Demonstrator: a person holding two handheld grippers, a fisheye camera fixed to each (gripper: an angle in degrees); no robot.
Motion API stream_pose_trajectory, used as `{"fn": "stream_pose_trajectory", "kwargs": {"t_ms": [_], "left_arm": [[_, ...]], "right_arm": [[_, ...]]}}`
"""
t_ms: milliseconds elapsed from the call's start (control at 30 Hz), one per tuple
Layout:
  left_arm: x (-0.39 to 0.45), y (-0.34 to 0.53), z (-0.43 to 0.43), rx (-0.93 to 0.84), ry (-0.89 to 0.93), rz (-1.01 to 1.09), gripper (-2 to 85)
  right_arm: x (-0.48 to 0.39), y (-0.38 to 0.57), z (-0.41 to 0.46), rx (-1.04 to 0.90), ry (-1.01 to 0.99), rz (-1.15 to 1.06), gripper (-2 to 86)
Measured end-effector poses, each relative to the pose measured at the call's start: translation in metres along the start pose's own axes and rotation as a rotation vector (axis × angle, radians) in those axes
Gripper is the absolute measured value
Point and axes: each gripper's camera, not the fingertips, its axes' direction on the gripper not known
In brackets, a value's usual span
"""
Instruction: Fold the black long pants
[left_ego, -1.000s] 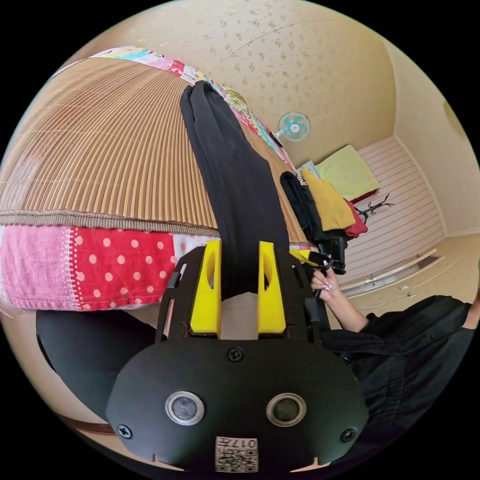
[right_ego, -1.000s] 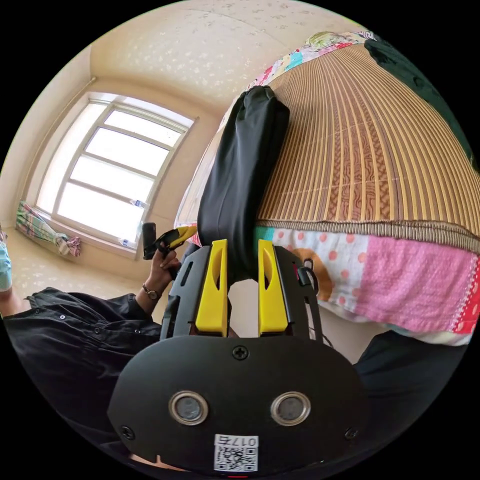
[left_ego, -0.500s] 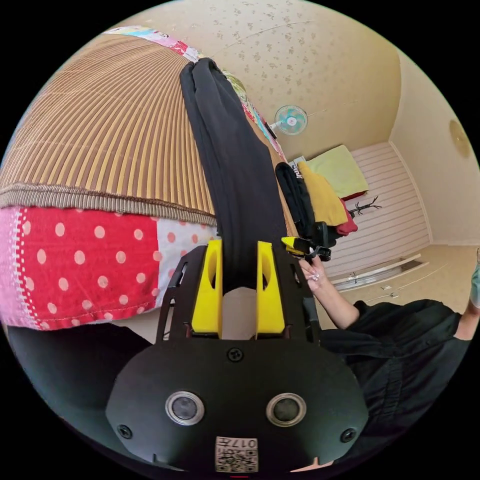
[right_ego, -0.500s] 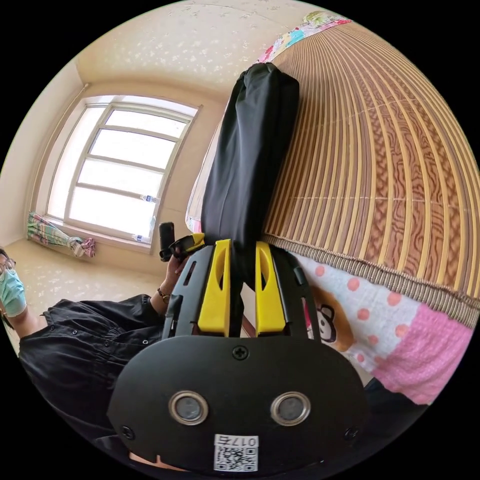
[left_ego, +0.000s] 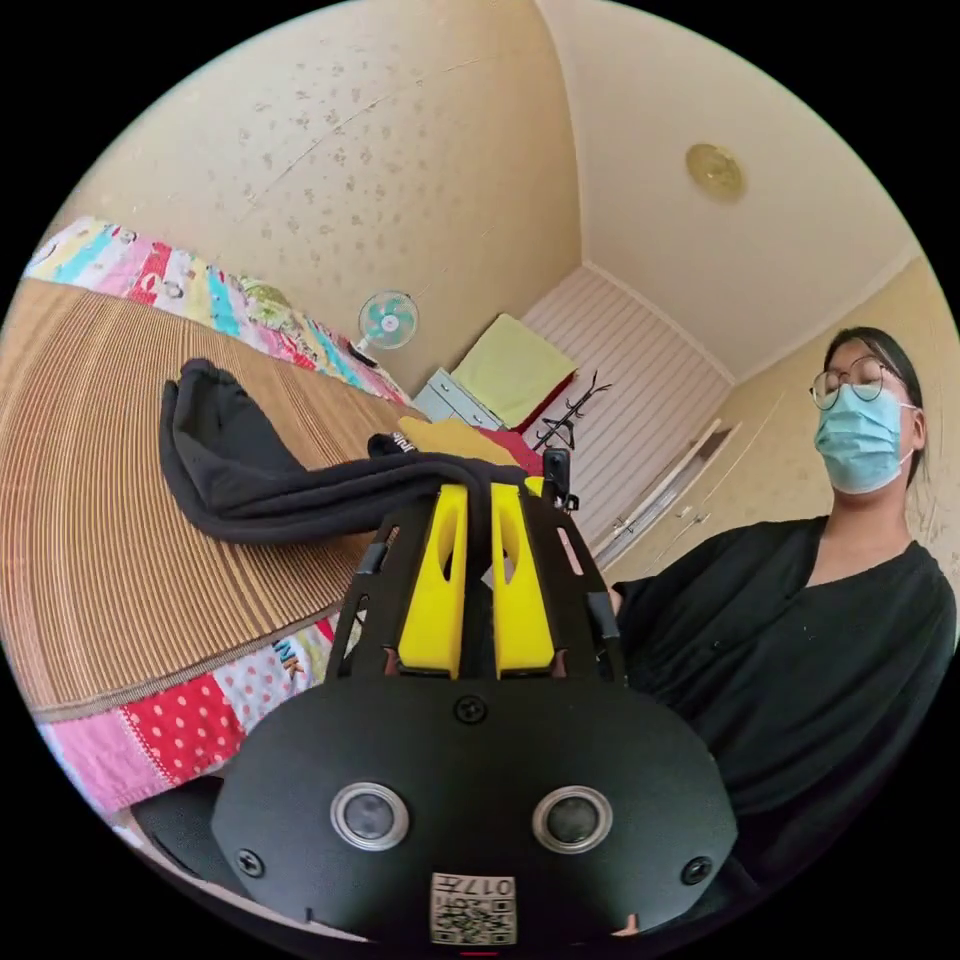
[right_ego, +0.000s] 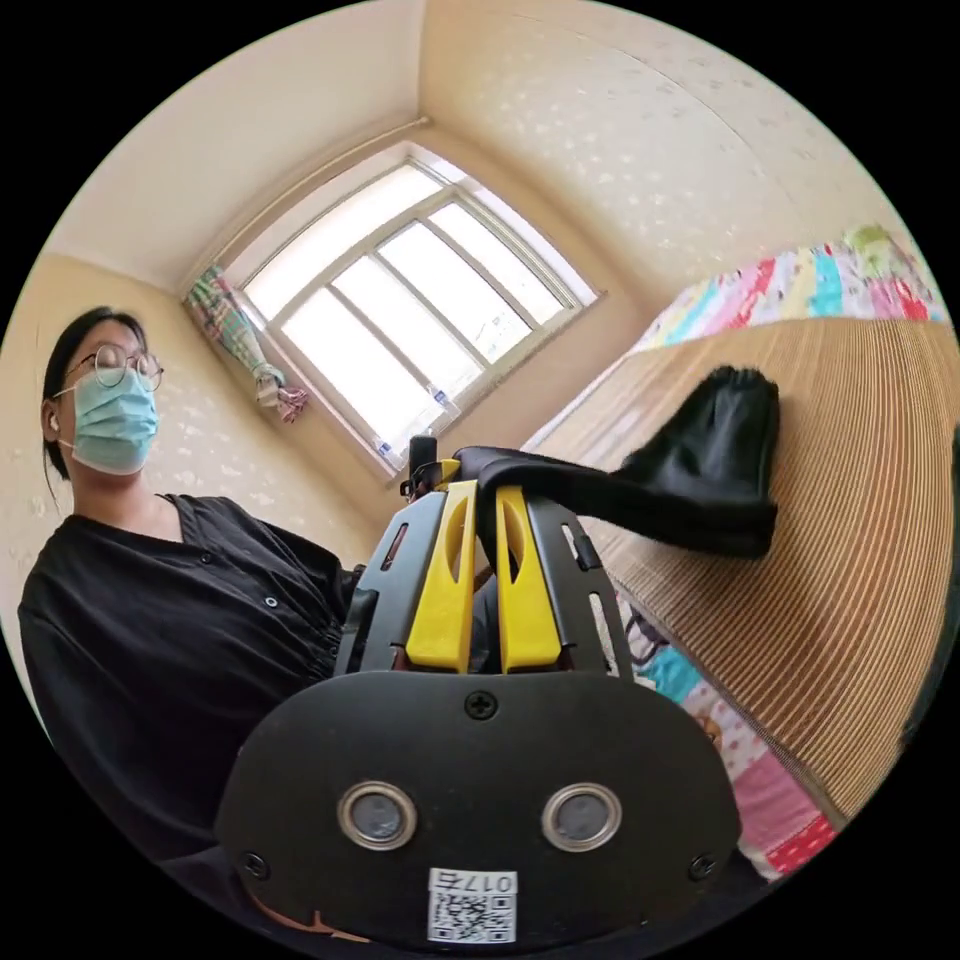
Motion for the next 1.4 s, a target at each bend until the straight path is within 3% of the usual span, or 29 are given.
{"fn": "stream_pose_trajectory", "kwargs": {"t_ms": [167, 267, 400, 533, 700, 833, 967, 1233, 1300, 1400], "left_arm": [[0.121, -0.095, -0.033, 0.16, 0.077, 0.323, 4.5], [0.174, -0.145, -0.044, 0.221, 0.149, 0.399, 4.5], [0.195, -0.195, -0.031, 0.212, 0.048, 0.376, 4.5], [0.13, -0.223, 0.004, 0.142, -0.005, 0.175, 4.4], [-0.028, -0.28, 0.068, -0.083, -0.16, -0.173, 4.4], [-0.076, -0.284, 0.085, -0.094, -0.217, -0.227, 4.4], [-0.088, -0.213, 0.111, -0.218, -0.319, -0.095, 4.6], [-0.111, 0.046, 0.133, -0.408, -0.266, -0.303, 5.1], [-0.109, 0.109, 0.123, -0.343, -0.344, -0.395, 6.4], [-0.108, 0.155, 0.095, -0.13, -0.278, -0.51, 6.8]], "right_arm": [[-0.134, -0.085, -0.044, 0.12, 0.043, -0.342, 1.7], [-0.212, -0.115, -0.065, 0.226, 0.098, -0.513, 1.6], [-0.253, -0.151, -0.07, 0.297, 0.263, -0.473, 1.4], [-0.205, -0.182, -0.056, 0.253, 0.388, -0.325, 1.3], [-0.052, -0.243, -0.002, 0.077, 0.571, -0.031, 1.2], [0.015, -0.253, 0.036, 0.049, 0.702, -0.006, 1.1], [0.063, -0.186, 0.063, -0.009, 0.679, 0.045, 1.3], [0.118, 0.08, 0.108, -0.209, 0.516, 0.261, 2.7], [0.131, 0.139, 0.115, -0.223, 0.523, 0.395, 3.8], [0.148, 0.173, 0.1, -0.123, 0.448, 0.536, 6.8]]}}
